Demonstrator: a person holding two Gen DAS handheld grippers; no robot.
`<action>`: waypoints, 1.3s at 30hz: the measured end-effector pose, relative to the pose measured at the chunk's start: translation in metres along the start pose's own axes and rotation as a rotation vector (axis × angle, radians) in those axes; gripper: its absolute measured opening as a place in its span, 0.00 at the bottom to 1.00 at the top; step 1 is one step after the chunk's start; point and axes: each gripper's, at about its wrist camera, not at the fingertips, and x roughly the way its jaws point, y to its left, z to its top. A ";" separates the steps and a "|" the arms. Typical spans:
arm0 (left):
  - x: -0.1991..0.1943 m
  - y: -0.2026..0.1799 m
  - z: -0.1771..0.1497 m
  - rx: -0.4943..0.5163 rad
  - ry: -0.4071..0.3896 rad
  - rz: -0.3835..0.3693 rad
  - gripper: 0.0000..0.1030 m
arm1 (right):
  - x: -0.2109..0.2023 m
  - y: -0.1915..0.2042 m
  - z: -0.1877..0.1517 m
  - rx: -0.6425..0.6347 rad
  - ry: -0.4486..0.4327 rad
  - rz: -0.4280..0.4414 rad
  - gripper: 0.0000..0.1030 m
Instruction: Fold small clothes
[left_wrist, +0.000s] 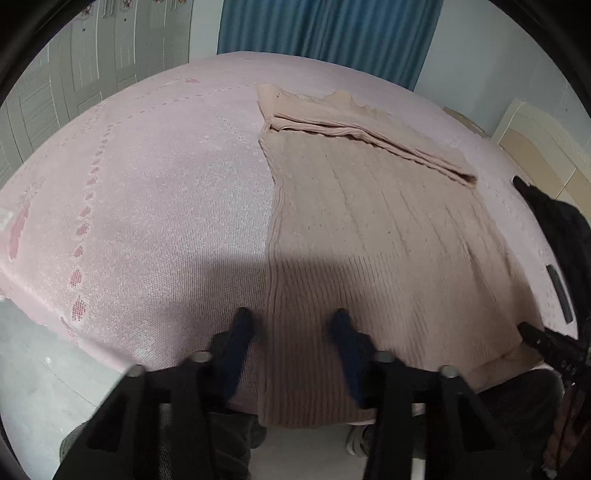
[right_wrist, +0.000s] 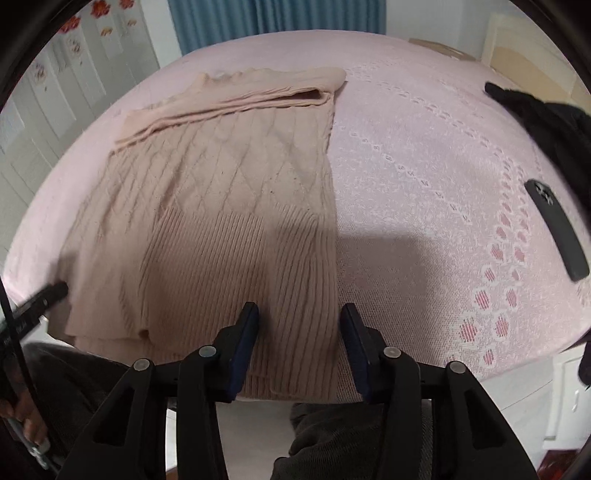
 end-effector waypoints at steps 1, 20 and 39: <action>0.000 0.005 0.002 -0.030 0.003 -0.030 0.12 | 0.001 0.002 0.000 -0.006 -0.006 -0.005 0.26; 0.004 0.049 -0.001 -0.248 0.077 -0.259 0.12 | -0.002 -0.036 -0.001 0.143 -0.011 0.144 0.11; 0.017 0.044 0.006 -0.295 0.127 -0.420 0.20 | 0.007 -0.052 0.003 0.277 0.007 0.285 0.21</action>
